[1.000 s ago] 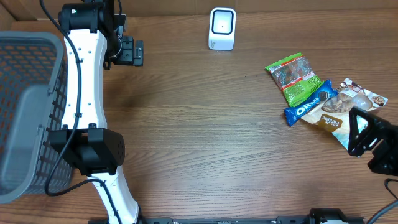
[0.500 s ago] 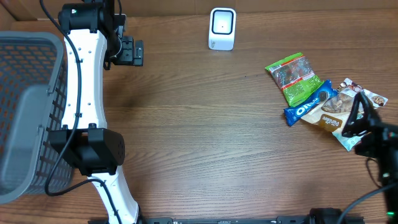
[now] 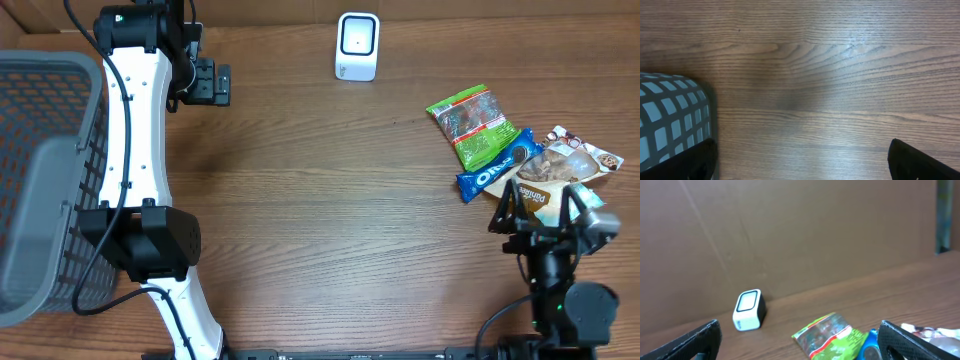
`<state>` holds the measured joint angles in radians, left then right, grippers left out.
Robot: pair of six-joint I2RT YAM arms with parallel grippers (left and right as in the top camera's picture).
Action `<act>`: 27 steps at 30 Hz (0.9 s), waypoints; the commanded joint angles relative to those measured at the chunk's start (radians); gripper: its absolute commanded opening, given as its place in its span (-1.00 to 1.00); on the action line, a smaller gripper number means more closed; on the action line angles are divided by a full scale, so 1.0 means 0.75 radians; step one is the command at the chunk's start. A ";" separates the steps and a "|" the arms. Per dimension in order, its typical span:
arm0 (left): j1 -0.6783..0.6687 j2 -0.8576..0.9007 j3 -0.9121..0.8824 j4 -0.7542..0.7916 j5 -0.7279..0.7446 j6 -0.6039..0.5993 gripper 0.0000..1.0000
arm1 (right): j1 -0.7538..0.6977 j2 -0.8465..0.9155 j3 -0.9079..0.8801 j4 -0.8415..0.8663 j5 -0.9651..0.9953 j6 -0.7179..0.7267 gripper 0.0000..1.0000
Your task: Scan the item barcode
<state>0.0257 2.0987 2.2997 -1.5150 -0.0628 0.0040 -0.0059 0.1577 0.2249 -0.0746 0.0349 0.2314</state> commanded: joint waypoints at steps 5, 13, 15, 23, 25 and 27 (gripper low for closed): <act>-0.010 0.010 0.009 0.002 0.006 0.025 1.00 | -0.002 -0.180 -0.197 0.053 -0.039 -0.006 1.00; -0.010 0.010 0.009 0.002 0.006 0.025 0.99 | -0.001 -0.208 -0.289 0.009 -0.039 -0.005 1.00; -0.010 0.010 0.009 0.002 0.006 0.025 0.99 | -0.002 -0.207 -0.290 -0.011 -0.036 -0.032 1.00; -0.010 0.010 0.009 0.003 0.006 0.025 0.99 | -0.001 -0.207 -0.290 -0.011 -0.049 -0.031 1.00; -0.010 0.010 0.009 0.002 0.006 0.025 0.99 | -0.001 -0.207 -0.289 -0.011 -0.049 -0.031 1.00; -0.010 0.010 0.009 0.002 0.006 0.025 0.99 | -0.001 -0.207 -0.289 -0.011 -0.049 -0.031 1.00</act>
<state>0.0257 2.0987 2.2997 -1.5150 -0.0631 0.0040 -0.0059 0.0147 0.0185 -0.0898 0.0040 0.2142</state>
